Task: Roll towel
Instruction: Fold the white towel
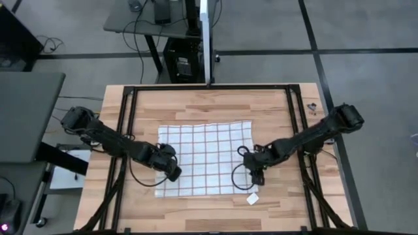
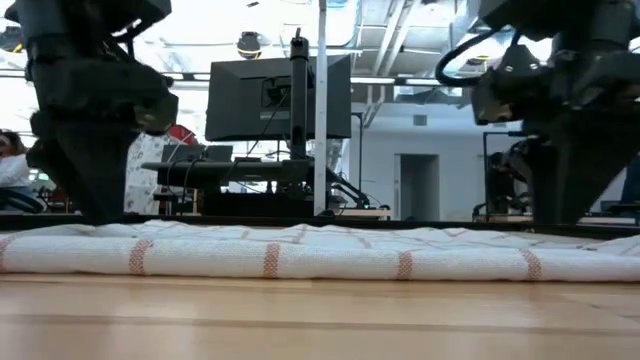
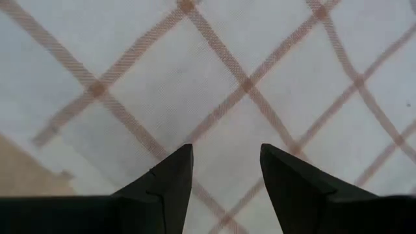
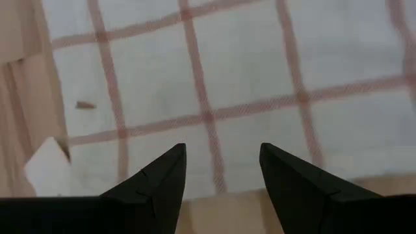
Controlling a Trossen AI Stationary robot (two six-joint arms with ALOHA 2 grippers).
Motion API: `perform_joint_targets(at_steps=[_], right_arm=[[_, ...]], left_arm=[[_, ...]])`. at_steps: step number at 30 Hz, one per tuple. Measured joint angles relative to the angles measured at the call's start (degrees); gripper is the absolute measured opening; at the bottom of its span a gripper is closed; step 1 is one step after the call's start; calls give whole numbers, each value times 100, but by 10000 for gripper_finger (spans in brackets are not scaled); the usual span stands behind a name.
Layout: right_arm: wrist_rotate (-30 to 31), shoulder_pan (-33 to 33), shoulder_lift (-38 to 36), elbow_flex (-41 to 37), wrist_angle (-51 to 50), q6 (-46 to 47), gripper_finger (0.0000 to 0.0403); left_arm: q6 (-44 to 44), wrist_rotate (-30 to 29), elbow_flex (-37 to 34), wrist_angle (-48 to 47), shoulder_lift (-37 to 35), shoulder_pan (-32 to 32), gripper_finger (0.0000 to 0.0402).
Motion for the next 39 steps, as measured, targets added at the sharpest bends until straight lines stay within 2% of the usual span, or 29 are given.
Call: perform_joint_targets(at_steps=[3,7,18,23,27,33,37,39], right_arm=[[-10,468,71,6,485,254,191],[22,885,390,7,624,866,191],[48,1018,1017,42,1309,2944,191],[48,1281,1058,22,2033,3905,191],[300,1481,1079,-2,2729,4505,191],[465,1344,1036,4,4007,4282,191],[73,994,644,4,3918,3855,191],[-76,746,313,11,3656,3451,191]], left_arm=[[175,-120,10,-410,-50,120,164],[1131,-54,-12,-377,23,633,164],[4316,725,-358,-155,709,2278,164],[5321,212,-240,451,801,3029,164],[6181,156,17,594,821,3672,164],[7108,31,563,-54,775,4445,164],[7093,55,1221,-827,334,4469,164],[6734,136,1527,-1097,8,4330,164]])
